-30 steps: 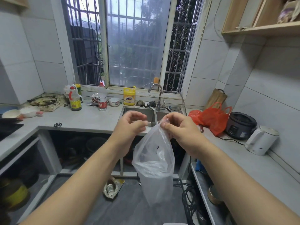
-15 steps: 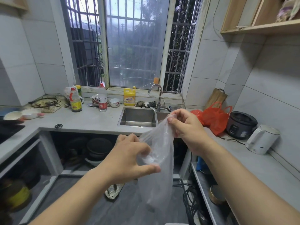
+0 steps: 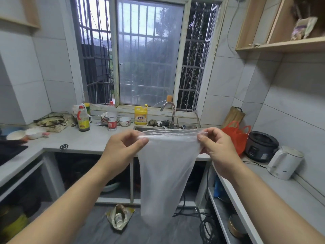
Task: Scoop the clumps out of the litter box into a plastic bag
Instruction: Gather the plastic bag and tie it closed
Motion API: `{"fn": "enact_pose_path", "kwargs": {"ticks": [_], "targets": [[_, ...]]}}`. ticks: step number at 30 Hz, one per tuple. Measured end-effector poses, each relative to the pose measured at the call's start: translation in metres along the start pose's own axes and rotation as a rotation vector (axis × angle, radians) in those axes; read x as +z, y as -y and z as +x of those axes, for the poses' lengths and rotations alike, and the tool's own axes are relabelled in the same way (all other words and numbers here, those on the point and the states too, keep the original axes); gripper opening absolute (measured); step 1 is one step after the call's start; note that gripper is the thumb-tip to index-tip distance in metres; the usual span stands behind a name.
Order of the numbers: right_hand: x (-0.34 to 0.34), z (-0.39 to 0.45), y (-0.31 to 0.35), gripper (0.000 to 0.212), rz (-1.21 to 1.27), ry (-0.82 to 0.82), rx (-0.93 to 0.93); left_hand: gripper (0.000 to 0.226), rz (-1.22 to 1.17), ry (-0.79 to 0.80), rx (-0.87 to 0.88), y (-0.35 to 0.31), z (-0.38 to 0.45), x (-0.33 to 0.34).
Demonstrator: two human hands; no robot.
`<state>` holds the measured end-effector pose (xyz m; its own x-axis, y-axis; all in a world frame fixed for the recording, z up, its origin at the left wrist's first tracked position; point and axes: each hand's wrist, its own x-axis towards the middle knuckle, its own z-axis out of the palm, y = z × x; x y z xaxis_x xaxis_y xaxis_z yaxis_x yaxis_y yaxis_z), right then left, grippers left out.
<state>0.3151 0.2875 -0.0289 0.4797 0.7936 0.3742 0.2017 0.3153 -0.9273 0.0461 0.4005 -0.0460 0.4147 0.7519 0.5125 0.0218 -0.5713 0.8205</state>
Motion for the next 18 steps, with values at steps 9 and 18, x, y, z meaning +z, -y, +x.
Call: {"fn": "enact_pose_path", "kwargs": {"ticks": [9, 18], "targets": [[0.002, 0.002, 0.026, 0.009, 0.096, 0.046, -0.002, 0.022, -0.430, -0.177, -0.034, -0.021, 0.028, 0.002], [0.020, 0.002, 0.066, 0.011, 0.305, 0.122, 0.039, 0.020, -0.778, -0.178, -0.124, -0.053, 0.041, 0.010]]}}
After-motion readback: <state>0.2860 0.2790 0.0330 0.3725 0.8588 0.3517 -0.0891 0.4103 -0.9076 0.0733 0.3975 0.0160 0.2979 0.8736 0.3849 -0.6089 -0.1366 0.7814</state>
